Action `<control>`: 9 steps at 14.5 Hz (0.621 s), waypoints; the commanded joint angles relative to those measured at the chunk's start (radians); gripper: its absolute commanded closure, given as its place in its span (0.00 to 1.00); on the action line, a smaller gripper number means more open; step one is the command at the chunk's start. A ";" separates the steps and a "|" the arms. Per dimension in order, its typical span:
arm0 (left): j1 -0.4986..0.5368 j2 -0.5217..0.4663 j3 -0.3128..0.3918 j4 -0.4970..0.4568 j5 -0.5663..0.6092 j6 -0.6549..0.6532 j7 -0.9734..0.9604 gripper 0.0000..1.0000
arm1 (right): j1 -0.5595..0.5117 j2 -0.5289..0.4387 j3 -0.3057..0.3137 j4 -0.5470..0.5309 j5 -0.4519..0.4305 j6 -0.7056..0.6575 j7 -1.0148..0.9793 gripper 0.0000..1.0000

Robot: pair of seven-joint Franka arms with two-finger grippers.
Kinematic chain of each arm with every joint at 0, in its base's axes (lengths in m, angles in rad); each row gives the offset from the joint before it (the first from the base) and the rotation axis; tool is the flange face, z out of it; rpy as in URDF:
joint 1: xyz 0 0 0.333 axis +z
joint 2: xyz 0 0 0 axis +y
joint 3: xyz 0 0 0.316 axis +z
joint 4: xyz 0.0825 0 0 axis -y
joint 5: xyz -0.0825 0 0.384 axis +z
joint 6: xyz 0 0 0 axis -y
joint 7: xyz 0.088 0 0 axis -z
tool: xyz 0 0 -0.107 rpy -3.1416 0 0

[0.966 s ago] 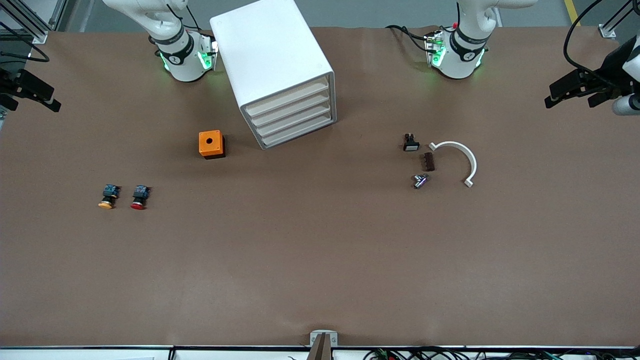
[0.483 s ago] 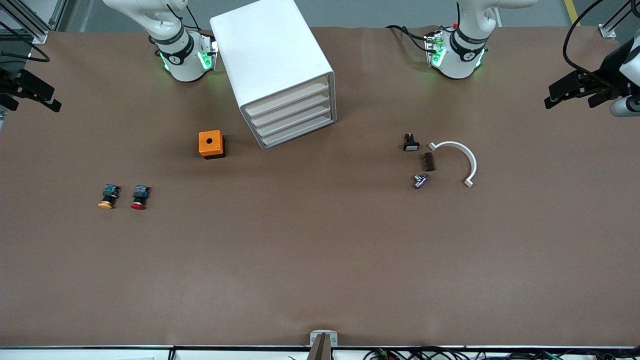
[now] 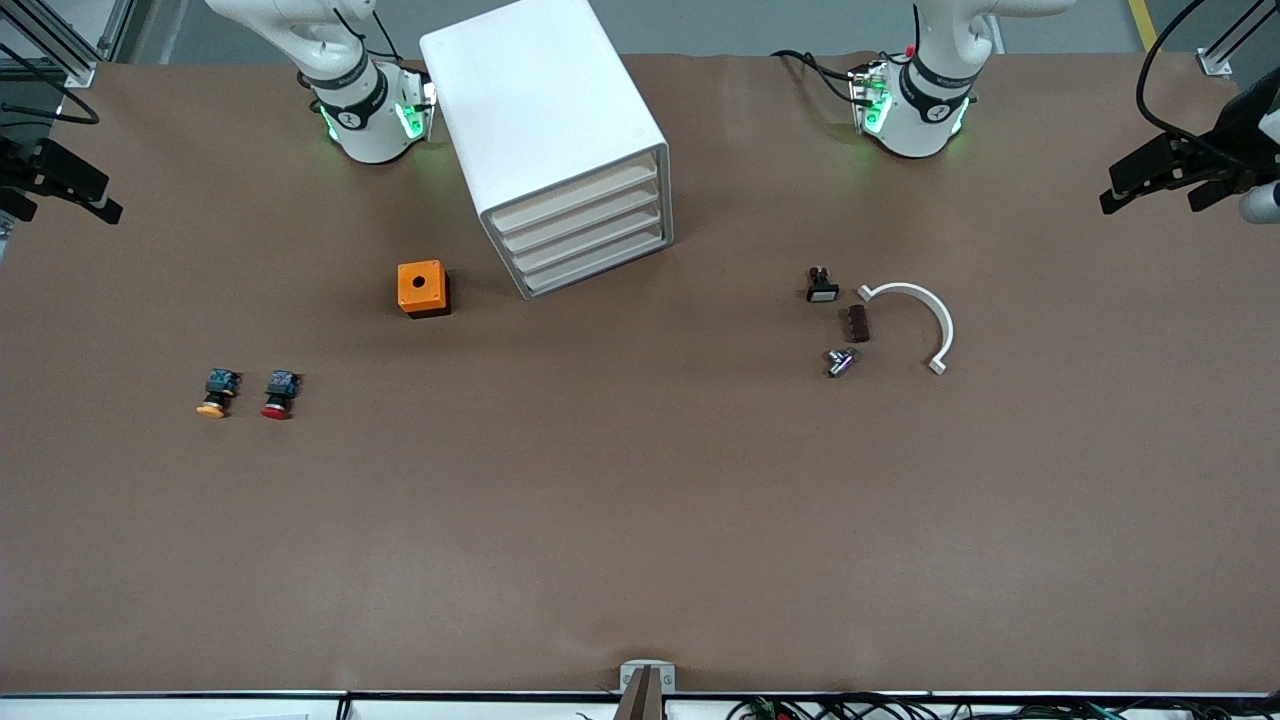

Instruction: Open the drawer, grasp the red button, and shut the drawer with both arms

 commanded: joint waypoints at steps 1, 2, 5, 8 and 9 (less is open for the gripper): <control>-0.012 -0.004 0.001 -0.023 0.031 0.047 -0.006 0.00 | -0.001 -0.025 -0.001 -0.024 0.011 0.009 -0.009 0.00; -0.012 -0.010 0.001 -0.041 0.046 0.070 -0.006 0.00 | -0.002 -0.025 -0.001 -0.024 0.011 0.009 -0.009 0.00; -0.011 -0.004 0.001 -0.041 0.074 0.079 -0.008 0.00 | 0.001 -0.025 0.001 -0.024 0.011 0.010 -0.009 0.00; -0.021 -0.010 -0.021 -0.030 0.066 0.055 -0.006 0.00 | 0.001 -0.025 0.001 -0.024 0.011 0.012 -0.009 0.00; -0.015 -0.008 -0.044 -0.021 0.071 0.058 -0.008 0.00 | 0.001 -0.025 0.001 -0.024 0.009 0.012 -0.009 0.00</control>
